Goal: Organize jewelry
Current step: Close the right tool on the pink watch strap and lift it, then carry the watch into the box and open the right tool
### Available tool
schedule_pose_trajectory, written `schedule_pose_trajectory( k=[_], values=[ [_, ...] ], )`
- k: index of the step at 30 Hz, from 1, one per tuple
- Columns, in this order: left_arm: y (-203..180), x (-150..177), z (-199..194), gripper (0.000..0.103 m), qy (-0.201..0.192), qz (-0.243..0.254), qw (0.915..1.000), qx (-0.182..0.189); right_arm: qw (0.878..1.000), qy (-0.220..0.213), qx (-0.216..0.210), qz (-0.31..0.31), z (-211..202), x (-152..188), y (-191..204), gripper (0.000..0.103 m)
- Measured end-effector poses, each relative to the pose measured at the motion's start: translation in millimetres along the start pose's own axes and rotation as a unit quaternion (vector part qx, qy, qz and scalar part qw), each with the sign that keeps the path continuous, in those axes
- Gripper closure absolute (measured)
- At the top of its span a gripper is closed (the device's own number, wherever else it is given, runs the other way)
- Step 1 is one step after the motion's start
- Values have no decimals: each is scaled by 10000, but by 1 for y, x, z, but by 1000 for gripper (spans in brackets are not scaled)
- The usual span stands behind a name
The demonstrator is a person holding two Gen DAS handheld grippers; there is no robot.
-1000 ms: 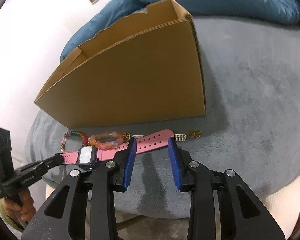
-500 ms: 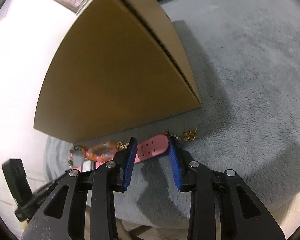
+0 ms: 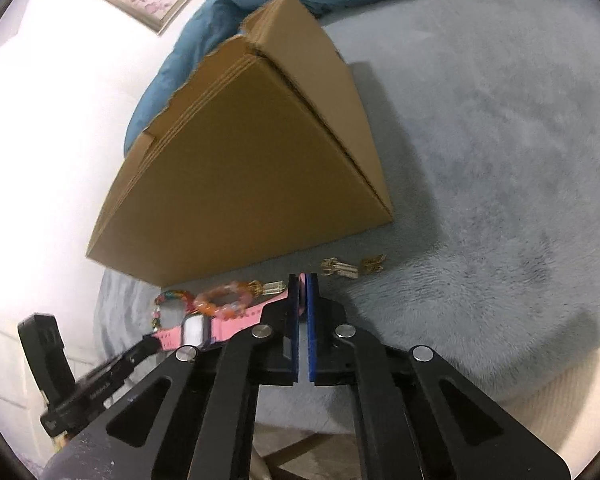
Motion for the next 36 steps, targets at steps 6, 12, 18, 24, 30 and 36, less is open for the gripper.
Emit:
schedule_pose_trajectory(
  k=[6, 12, 18, 24, 30, 36],
  values=[
    [-7, -6, -21, 98, -188, -35, 9995, 266, 9996, -72, 34, -266, -24, -6, 19, 102],
    [-21, -5, -42, 98, -376, 103, 9987, 324, 9997, -129, -2, -197, -42, -2, 22, 102],
    [-26, -10, -69, 98, -659, 107, 9971, 359, 9995, -258, -73, -194, -55, 7, 34, 102],
    [-26, -21, -104, 99, -1045, 102, 9935, 440, 9981, -401, -216, -407, -67, 6, 56, 102],
    [-32, -55, -142, 99, -1582, 303, 9855, 528, 9929, -679, -437, -879, -84, -20, 92, 102],
    [-39, -118, -152, 99, -2003, 490, 9773, 477, 9835, -877, -514, -1499, -73, -76, 131, 102]
  ],
)
Point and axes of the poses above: each gripper's, at about its wrist camera, not at the fingertips, and z roughly the way its jaws point, y to its left, x to its underside, the point moved 9 cm from there along z, roughly the way its jaws point, and after that the axes turned 11 degrees about -x, right-handed, at the moved point
